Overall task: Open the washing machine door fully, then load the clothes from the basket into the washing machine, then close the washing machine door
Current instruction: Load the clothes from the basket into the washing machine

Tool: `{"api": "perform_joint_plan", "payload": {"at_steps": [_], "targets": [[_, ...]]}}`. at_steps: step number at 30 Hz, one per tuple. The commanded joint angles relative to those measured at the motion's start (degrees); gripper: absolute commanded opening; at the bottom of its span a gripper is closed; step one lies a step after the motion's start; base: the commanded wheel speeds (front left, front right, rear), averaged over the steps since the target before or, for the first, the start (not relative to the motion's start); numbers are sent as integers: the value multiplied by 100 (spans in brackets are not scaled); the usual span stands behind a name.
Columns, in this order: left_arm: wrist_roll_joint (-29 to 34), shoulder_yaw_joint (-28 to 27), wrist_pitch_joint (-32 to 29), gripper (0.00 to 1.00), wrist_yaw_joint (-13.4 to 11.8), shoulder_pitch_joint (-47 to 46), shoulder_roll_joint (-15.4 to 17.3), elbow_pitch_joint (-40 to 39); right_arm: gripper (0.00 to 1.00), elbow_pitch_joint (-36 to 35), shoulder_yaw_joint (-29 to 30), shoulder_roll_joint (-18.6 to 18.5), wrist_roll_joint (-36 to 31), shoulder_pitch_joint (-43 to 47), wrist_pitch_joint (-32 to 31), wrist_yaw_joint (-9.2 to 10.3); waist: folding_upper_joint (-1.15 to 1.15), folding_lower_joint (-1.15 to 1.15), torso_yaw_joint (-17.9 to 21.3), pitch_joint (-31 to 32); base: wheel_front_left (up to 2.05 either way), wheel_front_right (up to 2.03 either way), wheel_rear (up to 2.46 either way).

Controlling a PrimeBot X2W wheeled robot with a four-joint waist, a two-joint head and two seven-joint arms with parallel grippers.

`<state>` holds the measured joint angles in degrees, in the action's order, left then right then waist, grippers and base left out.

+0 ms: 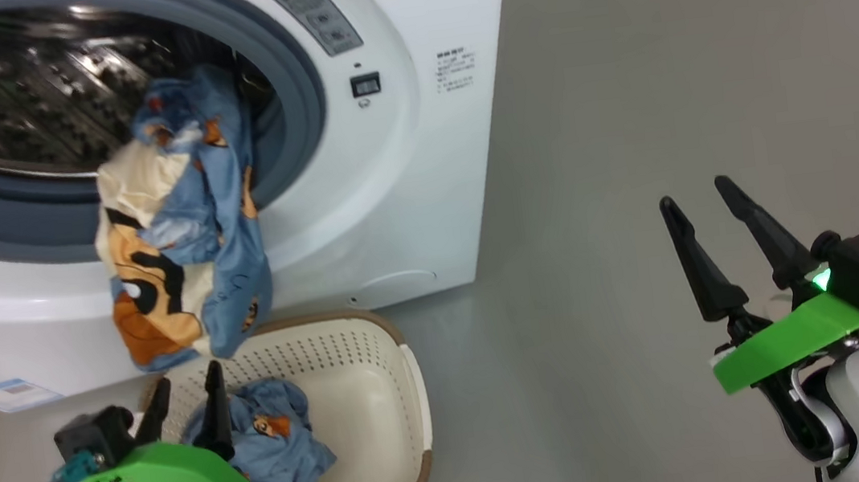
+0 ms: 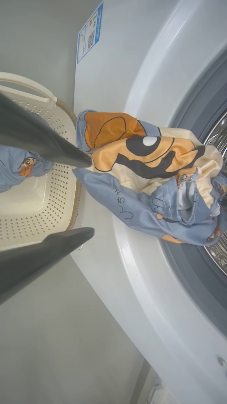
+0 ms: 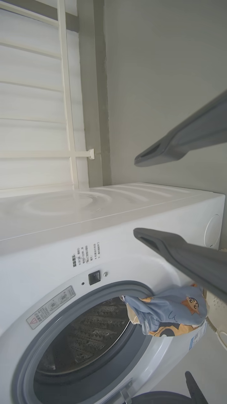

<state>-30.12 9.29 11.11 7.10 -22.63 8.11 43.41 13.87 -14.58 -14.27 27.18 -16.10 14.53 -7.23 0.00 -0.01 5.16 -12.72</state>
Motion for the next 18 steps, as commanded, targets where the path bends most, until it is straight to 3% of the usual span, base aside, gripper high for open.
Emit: {"api": "perform_joint_plan", "payload": {"at_steps": [1, 9, 18], "targets": [[-83, -125, 52, 100, 23, -279, 190, 144, 100, -167, -55, -57, -82, -143, 47, -25, 0, 1, 219, -379, 0, 0, 0], [-381, 25, 29, 100, 36, -1118, 366, 1329, 100, -286, -13, -15, -161, -337, 47, -25, 0, 1, 460, -931, 0, 0, 0], [-720, 349, -88, 100, 37, -1874, 680, 1920, 100, -452, 64, 86, -260, -501, 47, -25, 0, 1, 605, -1635, 0, 0, 0]]}}
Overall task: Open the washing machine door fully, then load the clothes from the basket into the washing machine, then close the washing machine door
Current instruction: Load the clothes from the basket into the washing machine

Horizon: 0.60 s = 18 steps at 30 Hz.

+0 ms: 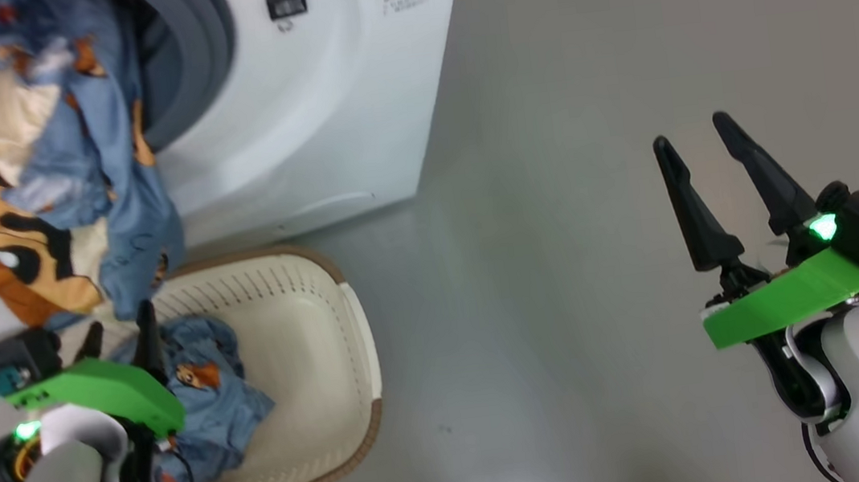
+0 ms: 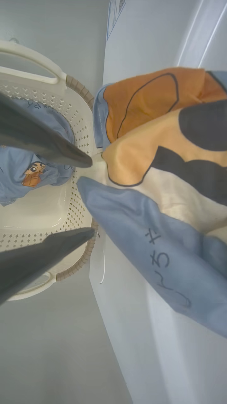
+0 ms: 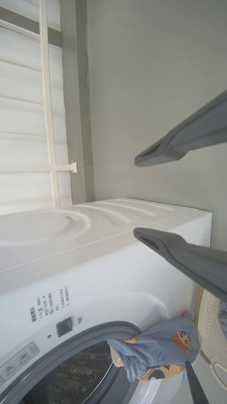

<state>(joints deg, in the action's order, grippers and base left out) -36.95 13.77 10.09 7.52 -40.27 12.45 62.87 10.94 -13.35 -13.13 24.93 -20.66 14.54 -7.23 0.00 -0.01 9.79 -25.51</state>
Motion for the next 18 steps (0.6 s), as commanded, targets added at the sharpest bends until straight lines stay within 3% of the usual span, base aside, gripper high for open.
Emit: {"api": "perform_joint_plan", "payload": {"at_steps": [1, 18], "targets": [[-72, -71, 5, 100, -4, -187, 276, 18, 100, -177, -53, -9, -46, -65, 46, -25, 0, 1, 153, -434, 0, 0, 0], [-194, 146, 313, 100, -4, -1381, 779, 697, 100, -346, 30, 107, -168, -260, 46, -25, 0, 1, 351, -1228, 0, 0, 0]]}}
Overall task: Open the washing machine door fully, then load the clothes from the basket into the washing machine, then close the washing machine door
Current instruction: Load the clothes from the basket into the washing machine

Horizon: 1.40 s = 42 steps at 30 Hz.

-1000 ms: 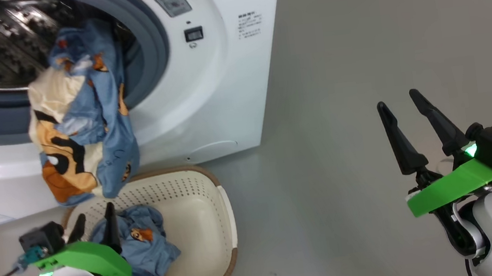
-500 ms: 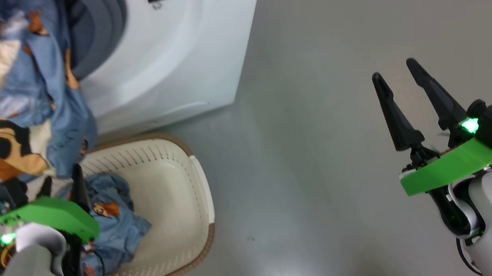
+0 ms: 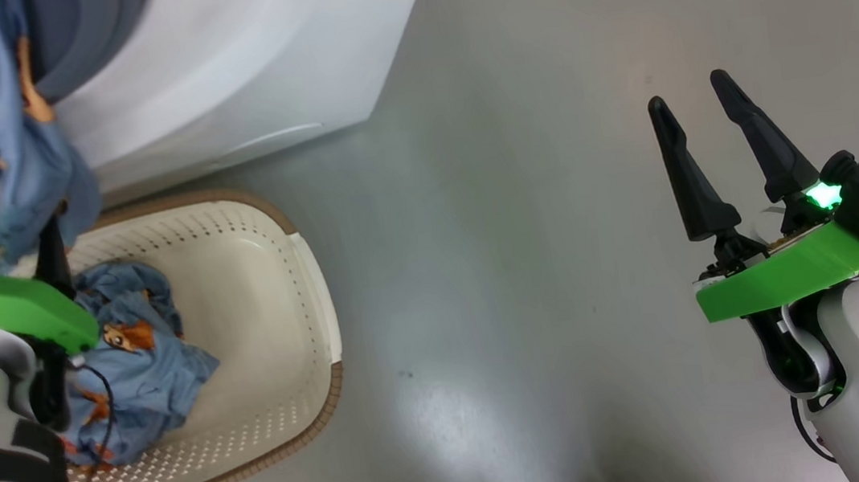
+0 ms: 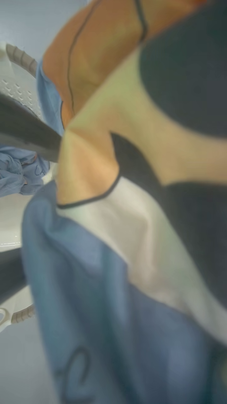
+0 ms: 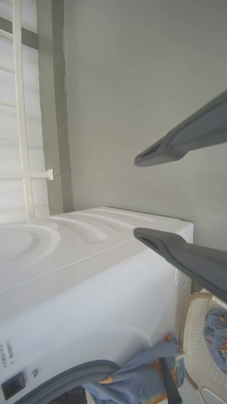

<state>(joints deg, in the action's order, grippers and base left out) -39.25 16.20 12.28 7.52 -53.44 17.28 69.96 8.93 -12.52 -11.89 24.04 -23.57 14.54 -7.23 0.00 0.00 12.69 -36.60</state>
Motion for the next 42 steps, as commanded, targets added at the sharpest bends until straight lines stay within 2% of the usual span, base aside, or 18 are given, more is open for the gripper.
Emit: {"api": "perform_joint_plan", "payload": {"at_steps": [1, 10, 11, 12, 13, 14, 25, 35, 42], "targets": [[42, -100, 120, 100, -5, -123, 327, 12, 100, -152, -52, -9, -84, 26, 46, -25, 0, 0, 68, -145, 0, 0, 0], [168, -196, 267, 100, -135, -302, 427, -117, 100, -151, -42, 41, -116, 15, 46, -25, 0, 0, 76, -200, 0, 0, 0], [187, -233, 268, 90, -153, -288, 440, -194, 100, -145, -40, 44, -119, 13, 46, -25, 0, 0, 68, -196, 0, 0, 0], [207, -272, 269, 42, -166, -262, 445, -267, 100, -138, -39, 49, -122, 8, 46, -25, 0, 0, 59, -189, 0, 0, 0], [228, -303, 269, 31, -168, -226, 437, -324, 100, -132, -38, 52, -126, 3, 46, -25, 0, 0, 41, -171, 0, 0, 0], [240, -327, 270, 0, -161, -185, 415, -353, 100, -128, -46, 55, -127, -2, 46, -25, 0, 0, 27, -155, 0, 0, 0], [415, -443, 271, 0, -41, 319, 206, -694, 100, 10, -187, 68, -71, -14, 46, -25, 0, 0, -198, 247, 0, 0, 0], [647, -864, 272, 0, -7, 1135, 217, -2053, 100, 174, -306, 117, 34, 67, 46, -25, 0, 0, -346, 718, 0, 0, 0], [573, -896, 272, 0, -5, 1363, 195, -3323, 100, 241, -361, 118, 96, 146, 46, -25, 0, 0, -369, 907, 0, 0, 0]]}}
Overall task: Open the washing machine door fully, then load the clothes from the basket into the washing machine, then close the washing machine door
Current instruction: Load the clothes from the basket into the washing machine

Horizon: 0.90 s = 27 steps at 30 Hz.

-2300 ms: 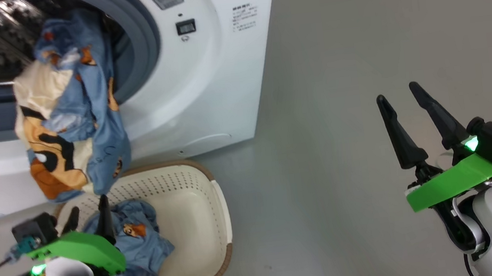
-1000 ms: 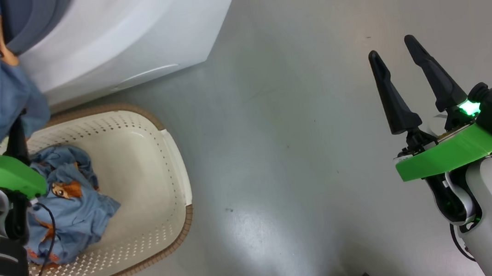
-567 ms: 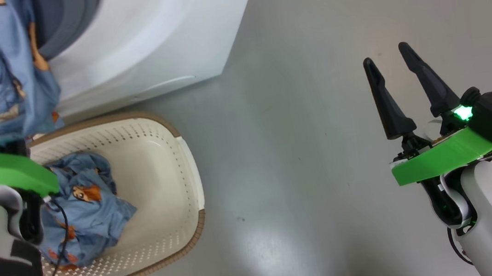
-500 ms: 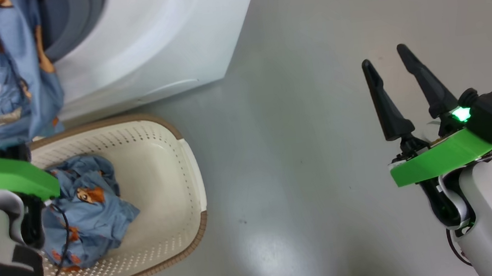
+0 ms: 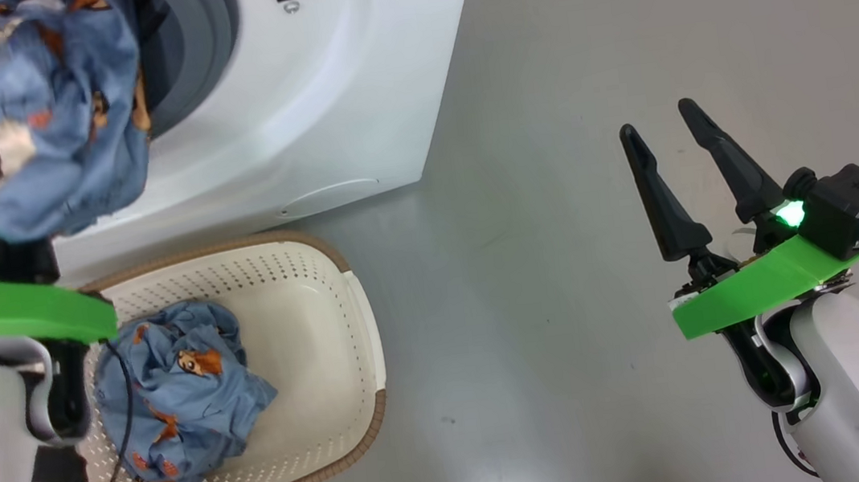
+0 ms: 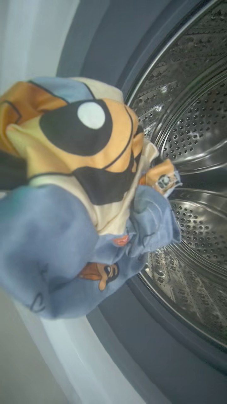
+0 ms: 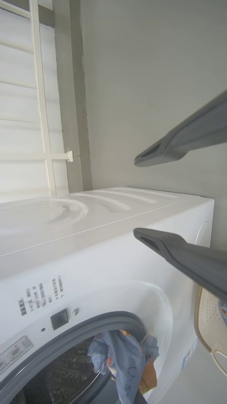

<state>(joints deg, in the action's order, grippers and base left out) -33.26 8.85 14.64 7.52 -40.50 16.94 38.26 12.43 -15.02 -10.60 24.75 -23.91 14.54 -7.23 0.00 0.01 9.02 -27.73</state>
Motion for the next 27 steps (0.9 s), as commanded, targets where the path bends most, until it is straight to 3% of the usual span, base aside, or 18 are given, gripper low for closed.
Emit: {"api": "perform_joint_plan", "payload": {"at_steps": [1, 8, 19, 22, 27], "targets": [[-39, -145, 36, 0, -4, 35, 248, -250, 100, -115, -115, -17, 37, 189, 46, -25, 0, -1, 8, 19, 0, 0, 0], [-107, -152, 34, 0, -4, -619, 445, -281, 100, -184, -104, -35, 53, 175, 46, -25, 0, -1, 153, -195, 0, 0, 0], [32, 94, -279, 0, -4, -2577, 869, 1037, 100, -383, 93, -13, -51, 117, 46, -25, 0, -1, 581, -946, 0, 0, 0], [21, 231, -502, 0, -4, -3008, 1026, 1359, 100, -430, 146, 26, -72, 116, 46, -25, 0, -1, 669, -1073, 0, 0, 0], [-105, 406, -1408, 0, -4, -3630, 1271, 2001, 100, -439, 156, 86, -94, 129, 46, -25, 0, -1, 745, -1114, 0, 0, 0]]}}
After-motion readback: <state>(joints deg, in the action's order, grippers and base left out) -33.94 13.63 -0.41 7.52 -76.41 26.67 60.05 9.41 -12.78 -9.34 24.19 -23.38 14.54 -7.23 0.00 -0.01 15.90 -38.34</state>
